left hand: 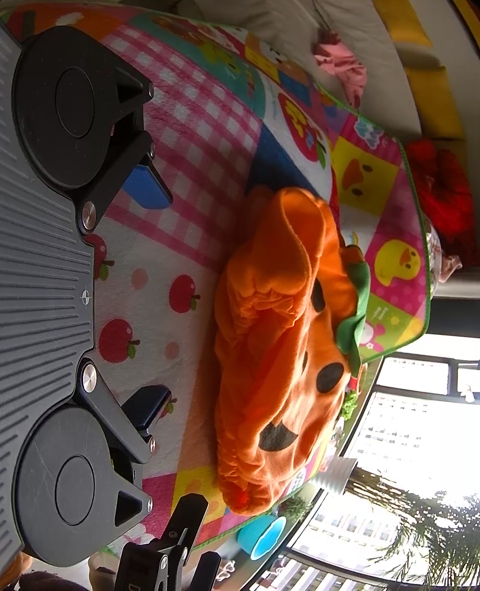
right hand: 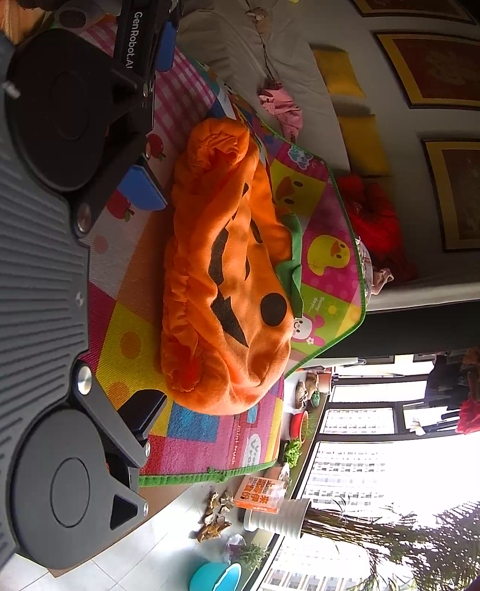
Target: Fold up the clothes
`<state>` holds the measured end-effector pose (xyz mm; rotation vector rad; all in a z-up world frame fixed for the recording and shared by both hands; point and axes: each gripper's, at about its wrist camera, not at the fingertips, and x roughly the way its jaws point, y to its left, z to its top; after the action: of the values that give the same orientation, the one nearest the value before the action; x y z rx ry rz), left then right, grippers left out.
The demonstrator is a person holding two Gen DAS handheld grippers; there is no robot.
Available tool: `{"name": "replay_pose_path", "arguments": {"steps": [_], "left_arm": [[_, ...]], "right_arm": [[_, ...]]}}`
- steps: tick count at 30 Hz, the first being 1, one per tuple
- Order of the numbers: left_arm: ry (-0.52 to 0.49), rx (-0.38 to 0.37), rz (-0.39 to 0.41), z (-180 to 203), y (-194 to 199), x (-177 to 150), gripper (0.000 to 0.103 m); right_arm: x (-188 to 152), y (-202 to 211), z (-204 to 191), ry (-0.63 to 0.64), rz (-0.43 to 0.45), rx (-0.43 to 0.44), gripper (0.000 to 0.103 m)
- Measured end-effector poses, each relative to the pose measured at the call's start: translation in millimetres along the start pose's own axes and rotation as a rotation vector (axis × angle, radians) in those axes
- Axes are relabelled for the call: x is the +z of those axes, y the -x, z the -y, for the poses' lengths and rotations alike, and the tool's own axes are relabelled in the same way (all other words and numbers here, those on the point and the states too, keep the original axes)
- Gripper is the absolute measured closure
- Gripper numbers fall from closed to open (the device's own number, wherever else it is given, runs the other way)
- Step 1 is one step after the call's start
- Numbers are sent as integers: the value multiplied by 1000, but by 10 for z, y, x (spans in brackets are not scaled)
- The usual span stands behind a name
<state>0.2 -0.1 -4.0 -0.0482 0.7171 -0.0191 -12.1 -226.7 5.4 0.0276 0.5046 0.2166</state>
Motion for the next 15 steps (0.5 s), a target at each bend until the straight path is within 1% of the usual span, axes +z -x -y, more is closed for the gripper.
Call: {"name": "replay_pose_path", "arguments": {"steps": [15], "left_arm": [[5,-1,-5,-4,0,0,0]], "right_arm": [[-11,-8,-8,1,-3,3,0]]}}
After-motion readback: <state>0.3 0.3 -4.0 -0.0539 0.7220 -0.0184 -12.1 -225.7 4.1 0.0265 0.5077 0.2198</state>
